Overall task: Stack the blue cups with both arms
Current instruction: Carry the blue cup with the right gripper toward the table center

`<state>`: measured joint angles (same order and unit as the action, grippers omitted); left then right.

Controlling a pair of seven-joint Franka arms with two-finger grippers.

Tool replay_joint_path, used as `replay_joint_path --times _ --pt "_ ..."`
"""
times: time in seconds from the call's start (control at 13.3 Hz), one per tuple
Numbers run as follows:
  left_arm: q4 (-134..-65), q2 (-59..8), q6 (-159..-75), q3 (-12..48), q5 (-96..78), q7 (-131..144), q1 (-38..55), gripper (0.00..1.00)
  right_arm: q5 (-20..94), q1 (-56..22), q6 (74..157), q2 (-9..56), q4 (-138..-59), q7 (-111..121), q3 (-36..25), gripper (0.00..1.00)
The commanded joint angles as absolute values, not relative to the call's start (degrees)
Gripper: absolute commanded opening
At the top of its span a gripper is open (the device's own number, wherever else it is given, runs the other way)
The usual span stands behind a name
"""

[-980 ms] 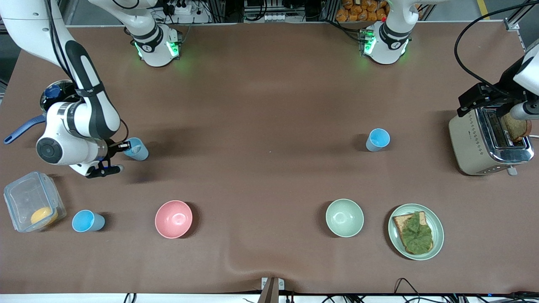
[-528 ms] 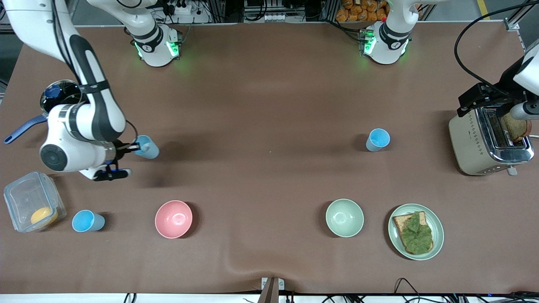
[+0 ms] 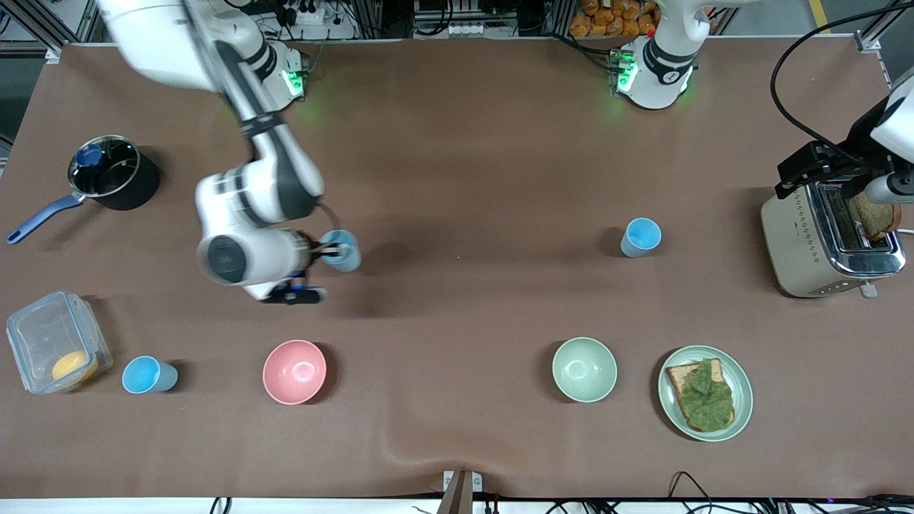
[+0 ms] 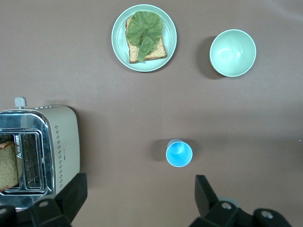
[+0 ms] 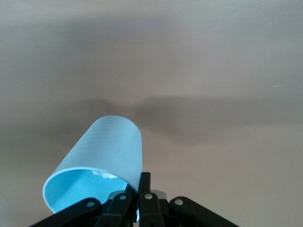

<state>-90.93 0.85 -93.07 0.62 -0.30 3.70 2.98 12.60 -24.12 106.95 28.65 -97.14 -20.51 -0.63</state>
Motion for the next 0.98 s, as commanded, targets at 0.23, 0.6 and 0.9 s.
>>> replay_joint_path --times 0.23,0.6,0.9 --pt "-89.82 0.26 -92.90 0.97 -0.61 3.78 2.99 1.00 20.99 -34.79 108.97 37.61 -86.76 -33.47 -1.41 0.00" --pt "-91.75 -1.48 -93.16 0.97 0.17 3.78 3.43 1.00 23.46 -41.47 113.55 41.83 -82.19 -33.75 -1.32 0.00" --pt "-97.55 -2.81 -93.78 1.05 0.35 3.69 3.69 1.00 26.09 -43.94 119.87 43.85 -81.48 -33.58 -1.32 0.00"
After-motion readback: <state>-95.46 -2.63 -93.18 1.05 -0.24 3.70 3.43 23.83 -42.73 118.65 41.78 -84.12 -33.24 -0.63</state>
